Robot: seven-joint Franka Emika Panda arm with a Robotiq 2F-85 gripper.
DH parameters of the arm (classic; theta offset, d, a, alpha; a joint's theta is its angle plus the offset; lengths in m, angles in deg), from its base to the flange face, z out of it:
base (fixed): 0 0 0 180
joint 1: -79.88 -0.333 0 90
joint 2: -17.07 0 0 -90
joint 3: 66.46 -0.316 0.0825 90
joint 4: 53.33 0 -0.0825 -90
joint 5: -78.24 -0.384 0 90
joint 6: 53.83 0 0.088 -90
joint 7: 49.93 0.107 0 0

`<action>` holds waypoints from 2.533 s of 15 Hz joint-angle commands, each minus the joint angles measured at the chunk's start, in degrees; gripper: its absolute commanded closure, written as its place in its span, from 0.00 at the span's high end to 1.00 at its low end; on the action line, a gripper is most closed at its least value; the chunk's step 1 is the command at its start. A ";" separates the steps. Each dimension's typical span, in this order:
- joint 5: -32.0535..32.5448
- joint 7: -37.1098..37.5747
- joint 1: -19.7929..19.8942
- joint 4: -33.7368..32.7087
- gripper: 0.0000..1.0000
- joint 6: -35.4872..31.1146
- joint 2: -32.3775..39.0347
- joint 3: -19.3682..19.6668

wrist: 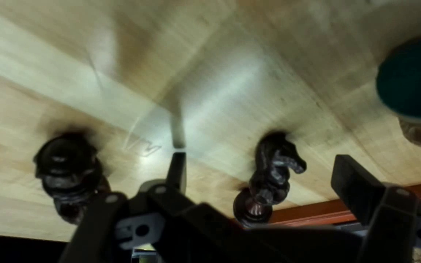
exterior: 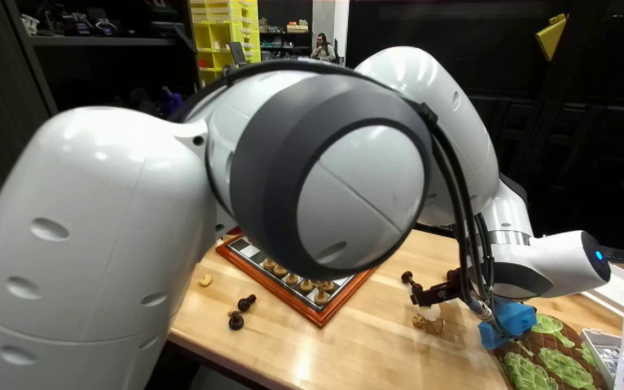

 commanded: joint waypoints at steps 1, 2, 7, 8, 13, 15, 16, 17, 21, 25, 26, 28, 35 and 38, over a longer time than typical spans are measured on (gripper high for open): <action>-1.05 -1.86 -0.40 -0.05 0.74 -0.44 0.27 0.62; -0.96 -1.82 -0.42 -0.24 0.68 -0.50 0.25 0.66; -0.67 -1.69 -0.53 -0.41 0.29 -0.85 -0.08 0.83; -0.57 -1.65 -0.57 -0.42 0.22 -0.91 -0.13 0.86; 1.80 0.54 -1.72 0.07 0.02 -1.66 -0.89 1.77; 4.81 3.32 -3.68 1.25 0.04 -4.07 -2.34 3.05; 6.59 4.67 -4.50 1.73 0.04 -5.01 -3.11 3.49; 9.21 6.84 -5.66 2.25 0.04 -6.57 -3.93 4.21; 22.53 17.29 -9.58 3.91 0.04 -11.82 -6.94 5.87; 38.29 28.92 -12.73 4.75 0.04 -13.11 -10.26 6.38; 42.19 31.74 -13.46 4.54 0.04 -12.50 -10.82 6.45; 51.21 38.94 -15.64 3.85 0.04 -11.17 -11.55 6.98; 74.62 58.18 -21.38 -1.66 0.04 6.31 -10.54 5.67; 78.69 60.12 -23.01 -4.14 0.04 15.01 -9.22 4.10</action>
